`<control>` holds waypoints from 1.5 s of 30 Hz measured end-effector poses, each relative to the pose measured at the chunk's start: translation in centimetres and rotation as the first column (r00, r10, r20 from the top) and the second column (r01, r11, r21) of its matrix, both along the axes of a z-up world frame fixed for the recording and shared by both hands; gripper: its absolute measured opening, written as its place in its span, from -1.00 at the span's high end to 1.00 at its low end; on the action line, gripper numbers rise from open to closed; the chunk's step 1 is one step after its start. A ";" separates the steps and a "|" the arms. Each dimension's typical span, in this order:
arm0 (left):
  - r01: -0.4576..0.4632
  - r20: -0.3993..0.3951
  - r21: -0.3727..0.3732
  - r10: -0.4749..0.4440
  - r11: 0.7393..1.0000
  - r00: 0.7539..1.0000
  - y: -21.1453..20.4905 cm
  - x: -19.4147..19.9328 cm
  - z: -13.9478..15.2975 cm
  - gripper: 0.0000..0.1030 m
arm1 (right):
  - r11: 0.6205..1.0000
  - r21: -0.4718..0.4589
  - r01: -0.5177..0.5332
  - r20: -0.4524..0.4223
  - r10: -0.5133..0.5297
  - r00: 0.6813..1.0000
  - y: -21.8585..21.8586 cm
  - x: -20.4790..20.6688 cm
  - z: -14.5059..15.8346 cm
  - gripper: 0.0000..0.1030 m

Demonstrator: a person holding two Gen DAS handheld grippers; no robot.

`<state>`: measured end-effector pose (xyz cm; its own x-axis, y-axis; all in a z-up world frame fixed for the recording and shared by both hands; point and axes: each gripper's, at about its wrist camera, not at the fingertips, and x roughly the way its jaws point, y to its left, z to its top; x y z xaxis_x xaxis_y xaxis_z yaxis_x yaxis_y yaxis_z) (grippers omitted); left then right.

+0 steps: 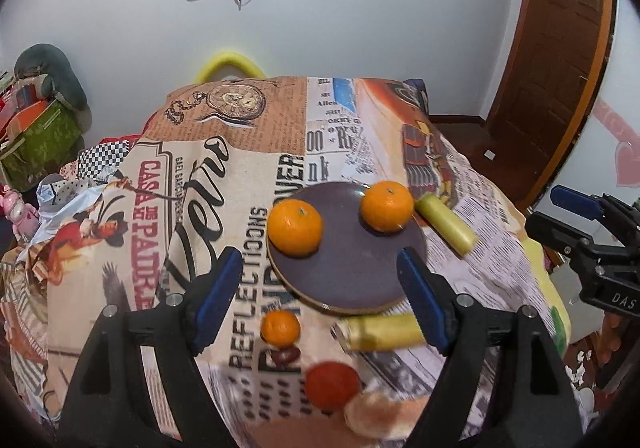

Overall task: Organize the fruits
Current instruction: 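Open the left gripper to release the orange on the plate, then grasp the peeled pomelo segment with the left gripper while the right gripper grasps a mandarin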

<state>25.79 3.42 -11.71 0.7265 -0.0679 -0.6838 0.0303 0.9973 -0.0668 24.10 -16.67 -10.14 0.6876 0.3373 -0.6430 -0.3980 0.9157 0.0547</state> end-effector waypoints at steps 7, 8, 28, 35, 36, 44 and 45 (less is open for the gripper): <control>0.038 -0.008 0.023 -0.038 0.999 0.999 -1.8 -4.0 -0.8 -0.65 | 0.998 -0.016 0.058 -0.034 -0.059 0.998 -2.8 -3.5 -1.1 -0.37; 0.042 -0.014 0.025 -0.041 0.999 0.999 -2.0 -4.4 -1.0 -0.66 | 0.997 -0.016 0.075 -0.043 -0.076 0.996 -3.4 -3.9 -1.4 -0.37; 0.099 -0.224 0.001 -0.096 0.995 0.970 -4.9 -8.5 -9.9 -0.73 | 0.982 -0.022 0.189 -0.315 -0.186 0.931 -9.0 -8.8 -10.5 -0.29; 0.113 -0.266 0.007 -0.107 0.994 0.958 -6.0 -8.3 -11.8 -0.73 | 0.987 0.004 0.159 -0.407 -0.143 0.902 -8.7 -9.4 -13.9 0.19; 0.114 -0.271 0.008 -0.107 0.993 0.957 -6.0 -8.1 -11.9 -0.73 | 0.988 0.004 0.155 -0.413 -0.140 0.900 -8.6 -9.4 -14.2 0.26; 0.105 -0.287 -0.014 -0.105 0.994 0.952 -6.9 -6.7 -12.8 -0.80 | 0.989 0.021 0.145 -0.393 -0.125 0.911 -8.7 -9.4 -13.9 0.38; 0.107 -0.287 -0.012 -0.106 0.994 0.952 -7.2 -6.5 -12.9 -0.83 | 0.989 0.023 0.144 -0.389 -0.123 0.913 -8.6 -9.3 -13.8 0.38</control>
